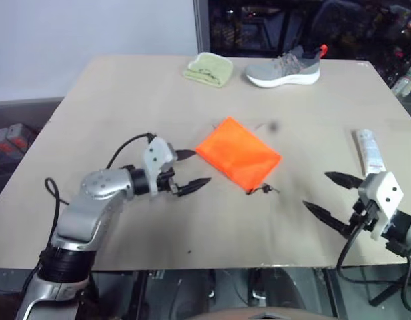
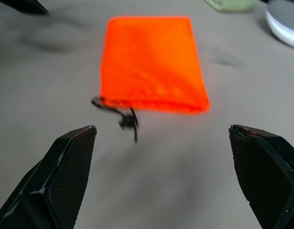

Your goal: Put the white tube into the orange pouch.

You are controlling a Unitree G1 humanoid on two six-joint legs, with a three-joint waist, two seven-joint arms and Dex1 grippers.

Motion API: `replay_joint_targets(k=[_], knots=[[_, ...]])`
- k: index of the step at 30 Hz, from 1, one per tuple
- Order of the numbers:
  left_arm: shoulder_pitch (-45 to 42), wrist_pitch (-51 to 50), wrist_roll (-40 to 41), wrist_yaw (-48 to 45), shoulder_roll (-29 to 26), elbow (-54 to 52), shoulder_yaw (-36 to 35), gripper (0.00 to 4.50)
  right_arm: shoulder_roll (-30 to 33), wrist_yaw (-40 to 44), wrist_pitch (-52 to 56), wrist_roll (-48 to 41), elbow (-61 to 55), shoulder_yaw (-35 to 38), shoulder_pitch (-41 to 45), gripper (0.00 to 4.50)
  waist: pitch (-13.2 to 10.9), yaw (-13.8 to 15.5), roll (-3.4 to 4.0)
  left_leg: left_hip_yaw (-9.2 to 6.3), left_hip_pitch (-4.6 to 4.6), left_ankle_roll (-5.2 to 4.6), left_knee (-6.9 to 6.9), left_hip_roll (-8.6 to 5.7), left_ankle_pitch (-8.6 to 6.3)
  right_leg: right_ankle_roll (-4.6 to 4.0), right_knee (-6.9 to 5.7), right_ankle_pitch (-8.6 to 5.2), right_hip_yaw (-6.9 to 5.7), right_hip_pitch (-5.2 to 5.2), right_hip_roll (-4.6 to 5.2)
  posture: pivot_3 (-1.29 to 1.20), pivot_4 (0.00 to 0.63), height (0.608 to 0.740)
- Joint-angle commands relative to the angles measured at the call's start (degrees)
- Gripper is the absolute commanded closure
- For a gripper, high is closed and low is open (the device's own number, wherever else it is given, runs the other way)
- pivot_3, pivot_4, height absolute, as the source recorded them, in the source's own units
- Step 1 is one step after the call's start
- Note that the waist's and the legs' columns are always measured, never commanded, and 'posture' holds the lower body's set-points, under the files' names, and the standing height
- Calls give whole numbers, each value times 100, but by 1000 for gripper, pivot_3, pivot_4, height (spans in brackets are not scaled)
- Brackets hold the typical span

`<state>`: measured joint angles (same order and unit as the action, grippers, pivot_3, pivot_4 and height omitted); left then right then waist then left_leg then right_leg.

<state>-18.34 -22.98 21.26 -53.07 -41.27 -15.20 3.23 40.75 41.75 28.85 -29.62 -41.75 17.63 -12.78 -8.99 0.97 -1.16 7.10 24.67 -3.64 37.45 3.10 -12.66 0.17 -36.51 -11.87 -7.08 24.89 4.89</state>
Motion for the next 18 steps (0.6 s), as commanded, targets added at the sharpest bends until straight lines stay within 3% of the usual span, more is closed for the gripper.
replay_joint_targets(k=[1, 11, 18], knots=[[-713, 245, -436, -220, 137, 296, 529, 174, 48, -179, 19, 133, -65, -337, 420, 0, -1, 8, -1, 0, 2, -4, 0, -1, 2, 0, 1, 0, 0, 0, -2, 0, 150, 740], [-2886, 1463, -1865, -1120, 999, 3036, 2051, 174, 111, -1087, 1318, 122, -867, -917, 1006, 0, -2, 32, -4, -5, 8, -28, 8, -1, 15, 24, -1, 14, -5, -1, -24, 0, 150, 740], [-4200, 2863, -2499, -1706, 1899, 5486, 2460, 174, -158, -1842, 2063, 73, -1325, -972, 1188, 0, -3, 23, -5, -7, 19, -41, 28, 0, 7, 24, -1, 14, -7, 0, -22, 0, 150, 740]])
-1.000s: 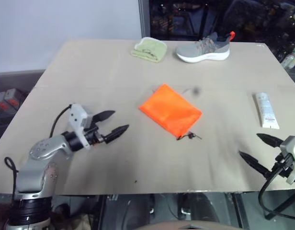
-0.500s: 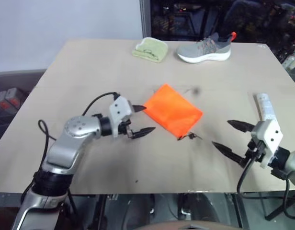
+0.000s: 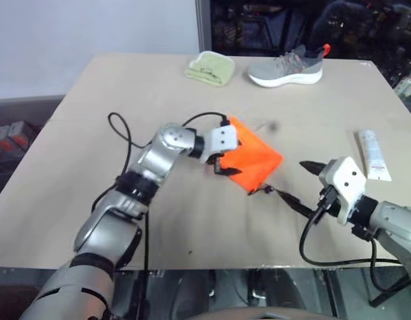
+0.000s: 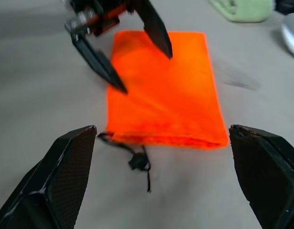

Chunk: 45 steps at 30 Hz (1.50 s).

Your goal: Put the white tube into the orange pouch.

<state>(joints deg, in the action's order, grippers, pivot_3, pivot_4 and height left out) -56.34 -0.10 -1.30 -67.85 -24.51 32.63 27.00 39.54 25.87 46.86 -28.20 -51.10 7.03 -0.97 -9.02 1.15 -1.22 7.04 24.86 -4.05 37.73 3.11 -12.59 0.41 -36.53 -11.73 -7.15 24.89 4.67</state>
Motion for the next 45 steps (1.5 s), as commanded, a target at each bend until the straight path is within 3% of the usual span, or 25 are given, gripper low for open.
replay_joint_targets(k=[1, 4, 7, 10, 15, 20, 24, 28, 31, 38, 45], knots=[[-547, 804, -380, -245, 337, 1041, 149, 174, -67, -336, 376, -107, -483, 120, -31, 0, 0, 2, 0, 0, 0, -7, 5, 0, -4, 0, 0, 0, 1, -1, 1, 0, 150, 740], [-871, 1183, -602, -376, 631, 1813, 213, 174, -179, -585, 667, -179, -694, 175, -78, 0, 0, -18, 0, 3, 4, -19, 17, 0, -12, 1, -1, 1, 2, -1, 0, 0, 150, 740], [-1075, 1391, -660, -540, 876, 2349, 151, 995, -318, -954, 887, -56, -821, 227, -115, 0, 0, -33, 0, 5, 13, -28, 38, 4, -18, 2, -6, 1, 1, 1, -1, 0, 150, 740], [-1231, 1428, -599, -753, 1056, 2667, 0, 2470, -447, -1257, 1033, -26, -880, 372, -244, 0, 0, -33, 0, 4, 18, -32, 53, 7, -22, 2, -9, 0, -2, 3, 0, 0, 150, 740], [-1302, 1208, -163, -996, 1105, 2788, -621, 4473, -592, -1915, 1345, 251, -889, 542, -426, 0, 0, -33, 0, -7, 24, -35, 58, 7, -23, -2, -12, -2, 0, 1, 4, 0, 150, 740], [-1182, 929, 247, -1107, 945, 2529, -1260, 4473, -587, -2411, 1827, 789, -708, 458, -254, 0, 0, -42, 0, -7, 23, -34, 58, 7, -23, 2, -18, 0, 0, 2, 2, 0, 150, 740], [-1057, 691, 424, -1092, 837, 2310, -1567, 4473, -783, -2762, 2178, 1172, 122, 581, 355, 0, 0, -51, 0, -6, 22, -34, 59, 8, -23, 2, -18, 0, 1, 2, 1, 0, 150, 740], [-822, 549, 425, -950, 817, 1996, -1657, 4473, -663, -3090, 2107, 1797, 1384, 436, 1188, 0, 0, -40, 1, 1, 18, -35, 61, 5, -23, 2, -21, 0, 1, 1, 4, 0, 150, 740], [-655, 470, 423, -805, 860, 1725, -1677, 4473, -810, -2836, 1858, 1705, 2165, 651, 1677, 0, 0, -45, 3, 2, 18, -35, 59, 3, -22, 3, -23, 1, 3, 2, 3, 0, 150, 740], [-122, -16, 528, -411, 896, 686, -1697, 4473, -694, -3114, 1232, 2319, 4249, 684, 2715, 0, -1, -52, 6, 27, 15, -20, 56, 3, -13, 6, -26, 2, 10, 8, 1, 0, 150, 740], [435, -550, 640, -48, 949, -274, -1668, 4473, -522, -2933, 1290, 2742, 6615, 184, 3596, 0, -1, -116, 12, 44, 0, -9, 56, 4, -6, 7, -33, 2, 23, 5, 2, 0, 150, 740]])
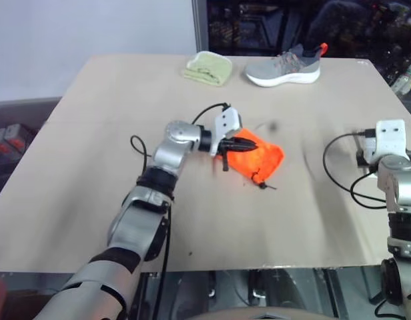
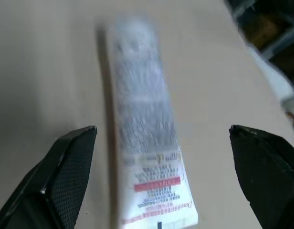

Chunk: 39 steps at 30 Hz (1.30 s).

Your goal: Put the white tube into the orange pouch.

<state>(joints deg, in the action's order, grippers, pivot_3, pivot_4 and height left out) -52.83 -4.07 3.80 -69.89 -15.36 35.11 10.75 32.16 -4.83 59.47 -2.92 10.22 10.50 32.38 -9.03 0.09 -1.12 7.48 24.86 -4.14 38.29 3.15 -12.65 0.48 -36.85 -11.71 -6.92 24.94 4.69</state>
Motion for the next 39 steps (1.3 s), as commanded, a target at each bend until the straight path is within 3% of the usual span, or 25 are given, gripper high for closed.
replay_joint_targets(k=[1, 4, 5, 10, 12, 13, 17, 21, 25, 27, 30, 33, 36, 39], knots=[[138, -239, 159, 210, 38, -616, -56, 4473, 227, 239, 86, 178, 592, -159, 346, 0, 1, -44, 4, -1, 1, 0, -1, 0, 0, -1, -2, 1, 0, 0, 2, 0, 150, 740], [242, -361, 199, 278, -6, -789, -56, 4473, 252, 416, 242, 100, 715, -88, 531, 0, 1, -68, 4, -1, -4, 0, -1, 1, 0, 0, -2, 0, 1, -4, 1, 0, 150, 740], [271, -395, 214, 281, -30, -843, -50, 4493, 262, 443, 268, 108, 733, -82, 572, 244, 1, -75, 4, -1, -4, 0, -1, 2, 0, 0, -3, 1, 1, -4, 1, 0, 150, 740], [310, -489, 256, 309, -89, -942, -50, 4500, 245, 544, 237, 144, 923, -66, 666, 2141, 4, -75, 9, 1, -5, 1, -2, 2, 1, -1, -3, 1, 2, -4, 1, 0, 150, 740], [283, -516, 271, 332, -82, -930, -48, 4500, 269, 577, 157, 249, 770, -230, 575, 3332, 4, -74, 9, 1, -4, 1, -2, 2, 1, -1, -3, 1, 0, -4, 2, 0, 150, 740], [273, -521, 275, 341, -81, -924, -44, 4500, 284, 599, 130, 300, 618, -301, 513, 3680, 4, -77, 9, 1, -5, 1, -1, 1, 1, -1, -3, 1, 0, -5, 3, 0, 150, 740], [262, -579, 316, 375, -101, -901, -52, 4500, 239, 890, 334, 176, -724, -289, 137, 3680, 3, -82, 12, 1, -5, 1, -1, 2, 1, 1, -3, 0, 3, -4, 4, 0, 150, 740], [263, -651, 334, 466, -146, -856, -90, 4500, 121, 1536, 1193, -520, -3860, -213, -769, 3680, 4, -81, 25, -1, -3, 2, -10, 6, 0, 0, -4, 0, 10, 3, -1, 0, 150, 740], [224, -737, 388, 522, -168, -856, -135, 4500, 202, 2135, 2368, -1214, -5925, 57, -1453, 3680, 4, -46, 25, -13, 3, -10, -16, 8, -9, 0, 0, -1, 13, 5, -4, 0, 150, 740], [197, -773, 410, 536, -179, -854, -132, 4500, 401, 2229, 2751, -1286, -6497, 67, -1710, 3680, 4, -25, 24, -14, 8, -23, -9, 4, -17, 1, 6, -1, -1, 4, 1, 0, 150, 740], [159, -829, 443, 544, -175, -861, -124, 4500, 191, 2194, 2921, -1225, -6247, 494, -1696, 3680, 3, -26, 24, -12, 8, -38, 0, -3, -27, 1, 8, -3, -7, 1, 14, 0, 150, 740], [159, -814, 429, 546, -133, -861, -79, 4500, -104, 1479, 2233, -690, -5145, 556, -1367, 3019, 4, -43, 23, -12, -6, -39, 9, -6, -26, -6, 10, -5, -11, -15, 22, 0, 150, 740], [156, -835, 429, 595, -66, -917, -68, 4500, -331, 919, 1483, -246, -3557, 352, -617, 1488, 4, -72, 23, -7, -9, -39, 10, -8, -25, -3, 7, -3, -8, -15, 24, 0, 150, 740], [193, -877, 431, 673, -7, -1050, -60, 4500, -144, 743, 651, 120, -1653, -25, 165, 81, 3, -97, 25, 5, -9, -40, 5, -11, -24, 5, 4, 2, 1, -8, 21, 0, 150, 740]])
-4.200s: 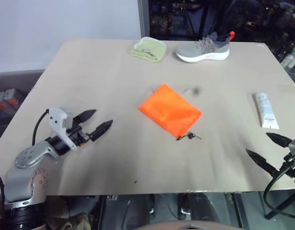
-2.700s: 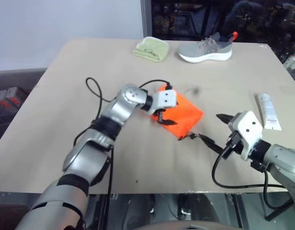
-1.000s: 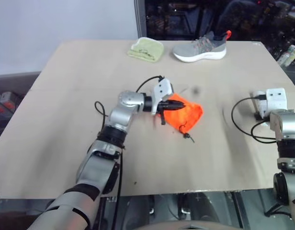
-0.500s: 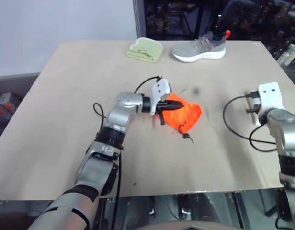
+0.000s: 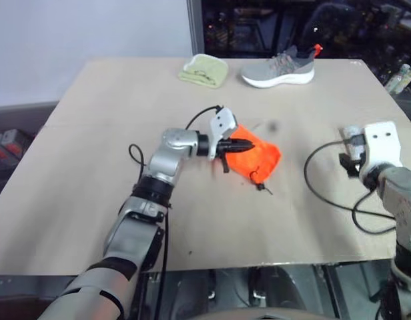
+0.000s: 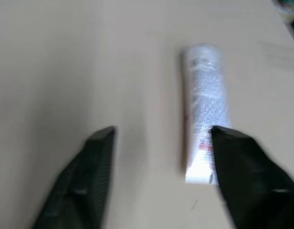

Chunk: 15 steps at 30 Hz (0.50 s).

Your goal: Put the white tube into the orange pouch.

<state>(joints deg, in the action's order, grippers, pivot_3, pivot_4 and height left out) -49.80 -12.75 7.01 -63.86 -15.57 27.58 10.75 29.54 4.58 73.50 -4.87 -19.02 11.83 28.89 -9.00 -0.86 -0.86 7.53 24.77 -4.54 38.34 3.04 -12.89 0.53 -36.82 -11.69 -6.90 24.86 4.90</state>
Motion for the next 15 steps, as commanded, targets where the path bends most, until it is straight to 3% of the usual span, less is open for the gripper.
replay_joint_targets(k=[1, 8, 12, 15], knots=[[-79, -33, 113, 94, 24, -363, -58, 4500, 183, -170, -978, 379, 1834, -241, 703, 81, 0, 0, 0, -2, 0, 2, -2, 2, 1, 14, 0, 8, -1, 0, -5, 0, 150, 740], [239, -315, 189, 260, 27, -935, -51, 4500, 562, 107, -2669, 793, 5212, -671, 1602, 81, -3, 12, 5, 14, 8, 28, -32, -9, 15, 9, 10, 11, 9, 11, -5, 0, 150, 740], [393, -457, 216, 383, 24, -1235, -8, 4500, 697, 134, -2820, 845, 5883, -691, 1766, 81, -3, 22, 5, 8, 1, 26, -27, -22, 14, 19, 6, 6, 7, 3, 8, 0, 150, 740], [466, -577, 260, 504, 39, -1409, -26, 4500, 781, 214, -2244, 867, 5655, -750, 1714, 81, -3, 25, 6, 1, -1, 26, -14, -19, 14, 36, 2, -4, 1, -6, 11, 0, 150, 740]])
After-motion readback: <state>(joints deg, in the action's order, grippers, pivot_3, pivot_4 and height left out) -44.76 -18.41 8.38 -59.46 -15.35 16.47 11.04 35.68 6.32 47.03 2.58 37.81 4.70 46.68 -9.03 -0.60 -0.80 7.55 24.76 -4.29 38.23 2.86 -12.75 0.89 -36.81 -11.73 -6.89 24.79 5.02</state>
